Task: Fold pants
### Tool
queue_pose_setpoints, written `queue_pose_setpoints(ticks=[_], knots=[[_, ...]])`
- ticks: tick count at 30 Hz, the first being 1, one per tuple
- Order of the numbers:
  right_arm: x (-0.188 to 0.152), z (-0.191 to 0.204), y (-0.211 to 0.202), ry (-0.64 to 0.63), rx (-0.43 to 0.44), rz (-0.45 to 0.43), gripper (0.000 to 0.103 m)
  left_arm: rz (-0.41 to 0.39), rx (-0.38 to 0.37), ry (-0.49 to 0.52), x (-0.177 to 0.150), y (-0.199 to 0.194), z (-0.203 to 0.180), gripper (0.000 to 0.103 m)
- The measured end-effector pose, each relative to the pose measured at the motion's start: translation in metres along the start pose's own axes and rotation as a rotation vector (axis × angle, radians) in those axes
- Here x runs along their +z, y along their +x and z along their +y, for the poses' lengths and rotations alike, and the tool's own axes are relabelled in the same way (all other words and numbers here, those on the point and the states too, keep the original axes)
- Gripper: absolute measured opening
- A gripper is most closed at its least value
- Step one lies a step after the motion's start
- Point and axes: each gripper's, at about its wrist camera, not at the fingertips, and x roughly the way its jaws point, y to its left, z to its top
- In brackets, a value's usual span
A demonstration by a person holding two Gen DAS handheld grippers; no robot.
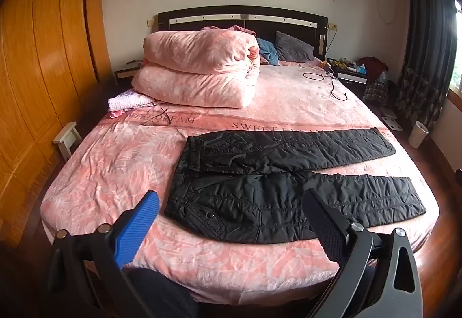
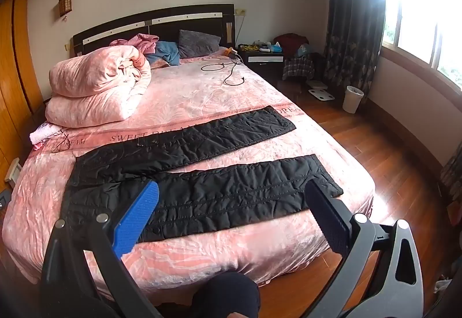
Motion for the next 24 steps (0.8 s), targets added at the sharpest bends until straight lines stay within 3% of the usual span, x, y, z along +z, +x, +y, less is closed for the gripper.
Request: queue_pose_setpoints(ticks=[24], knots=[[-0.0034, -0.0014, 0.0023, 0.006, 0.008, 0.001, 0.101, -0.002, -0.003, -0.003, 0.0008, -0.0006, 0.0011, 0.099]])
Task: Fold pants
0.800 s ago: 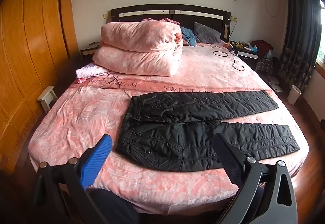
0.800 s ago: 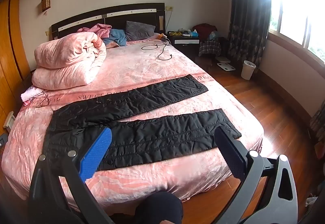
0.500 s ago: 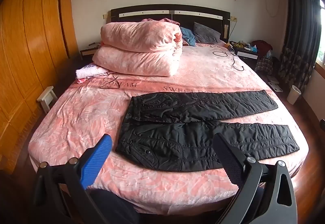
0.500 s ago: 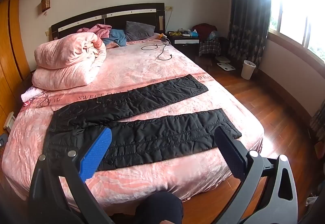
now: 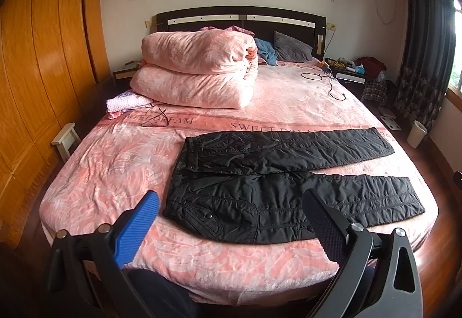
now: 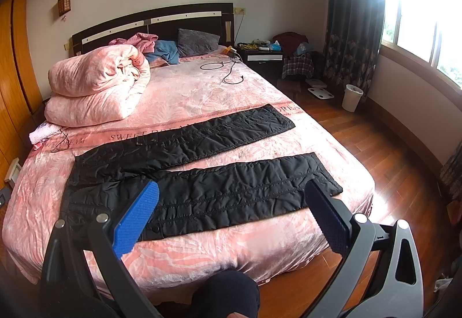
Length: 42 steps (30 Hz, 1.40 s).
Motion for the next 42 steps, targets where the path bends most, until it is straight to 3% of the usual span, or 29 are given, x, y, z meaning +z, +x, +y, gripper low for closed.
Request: queue_pose_setpoints(ticks=[42], knots=[[-0.0003, -0.006, 0.0024, 0.006, -0.004, 0.001, 0.101, 0.002, -0.001, 0.012, -0.0015, 0.0052, -0.0068, 0.099]])
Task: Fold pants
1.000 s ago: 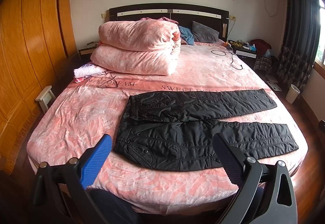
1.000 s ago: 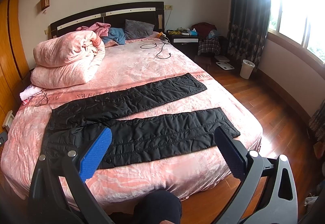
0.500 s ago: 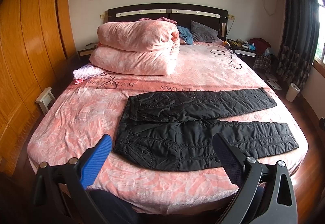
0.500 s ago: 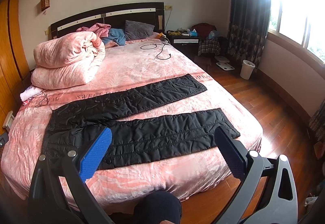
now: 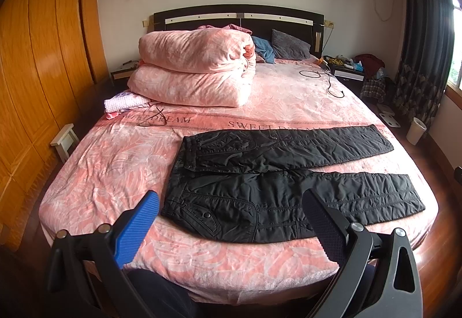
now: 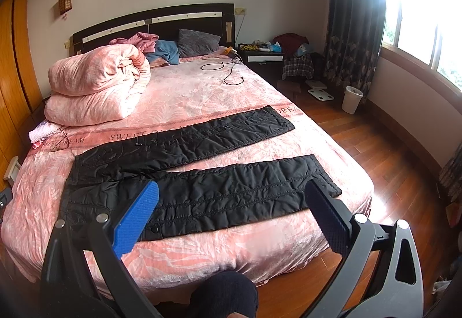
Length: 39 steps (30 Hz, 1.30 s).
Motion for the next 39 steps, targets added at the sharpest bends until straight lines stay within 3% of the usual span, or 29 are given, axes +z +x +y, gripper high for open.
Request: queue_pose_setpoints(ticks=[39], knots=[[-0.0012, 0.0015, 0.0013, 0.011, -0.012, 0.008, 0.101, 0.023, -0.008, -0.005, -0.0017, 0.0059, 0.0035, 0.099]])
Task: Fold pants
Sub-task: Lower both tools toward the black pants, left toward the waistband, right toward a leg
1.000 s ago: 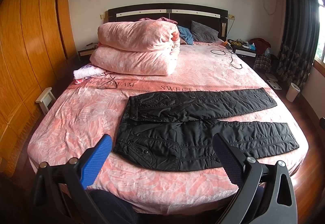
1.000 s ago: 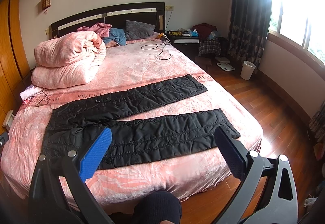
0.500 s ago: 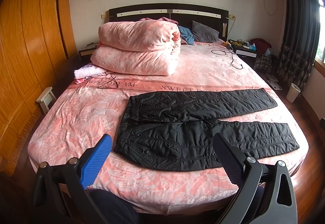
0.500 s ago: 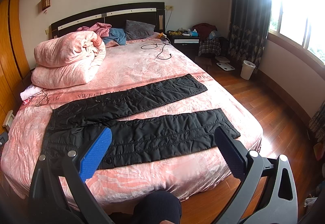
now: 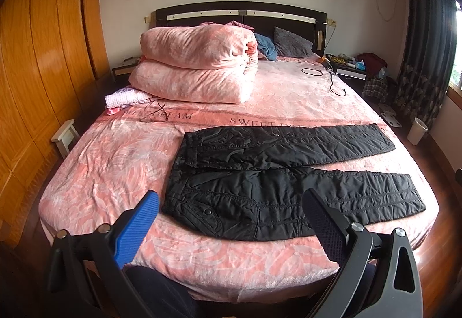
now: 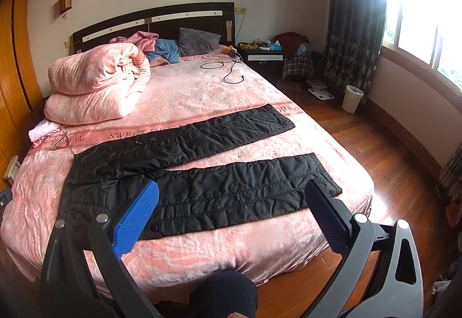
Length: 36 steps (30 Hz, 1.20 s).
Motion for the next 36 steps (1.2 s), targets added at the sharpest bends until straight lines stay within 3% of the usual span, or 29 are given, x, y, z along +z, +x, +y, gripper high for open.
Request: queue_pose_setpoints(ticks=[2, 4, 7, 9, 13, 16, 18, 20, 23, 26, 27, 29, 33, 35, 36], knots=[[0.0, 0.0, 0.005, 0.001, 0.001, 0.005, 0.101, 0.02, -0.038, -0.004, -0.002, 0.008, 0.006, 0.099], [-0.003, -0.002, 0.017, -0.003, 0.021, 0.008, 0.101, 0.068, -0.13, -0.035, -0.005, 0.028, 0.023, 0.099], [-0.011, -0.009, 0.058, 0.019, 0.123, 0.091, 0.101, 0.177, -0.252, -0.125, -0.017, 0.073, 0.061, 0.099], [-0.018, -0.018, 0.088, 0.066, 0.181, 0.157, 0.101, 0.231, -0.238, -0.176, -0.028, 0.105, 0.085, 0.099], [-0.036, -0.032, 0.135, 0.101, 0.183, 0.226, 0.101, 0.375, -0.108, -0.126, -0.051, 0.169, 0.12, 0.099], [-0.048, -0.036, 0.161, 0.091, 0.186, 0.253, 0.101, 0.485, -0.199, -0.215, -0.066, 0.218, 0.151, 0.099], [-0.054, -0.04, 0.178, 0.094, 0.198, 0.277, 0.101, 0.532, -0.153, -0.295, -0.077, 0.248, 0.17, 0.099], [-0.061, -0.045, 0.194, 0.102, 0.206, 0.304, 0.101, 0.558, -0.195, -0.382, -0.086, 0.271, 0.184, 0.099], [-0.071, -0.053, 0.218, 0.121, 0.218, 0.333, 0.101, 0.584, -0.167, -0.457, -0.094, 0.296, 0.196, 0.098], [-0.083, -0.067, 0.246, 0.149, 0.209, 0.379, 0.101, 0.64, -0.175, -0.529, -0.102, 0.314, 0.198, 0.069], [-0.086, -0.073, 0.255, 0.169, 0.21, 0.397, 0.101, 0.656, -0.191, -0.554, -0.105, 0.32, 0.198, 0.065], [-0.092, -0.085, 0.268, 0.212, 0.223, 0.429, 0.101, 0.68, -0.174, -0.563, -0.109, 0.332, 0.194, 0.064], [-0.098, -0.114, 0.289, 0.294, 0.246, 0.459, 0.101, 0.654, -0.153, -0.576, -0.107, 0.34, 0.191, 0.078], [-0.099, -0.138, 0.3, 0.353, 0.254, 0.473, 0.101, 0.632, -0.144, -0.576, -0.103, 0.34, 0.189, 0.077], [-0.1, -0.156, 0.309, 0.404, 0.247, 0.482, 0.101, 0.622, -0.134, -0.57, -0.102, 0.342, 0.187, 0.071]])
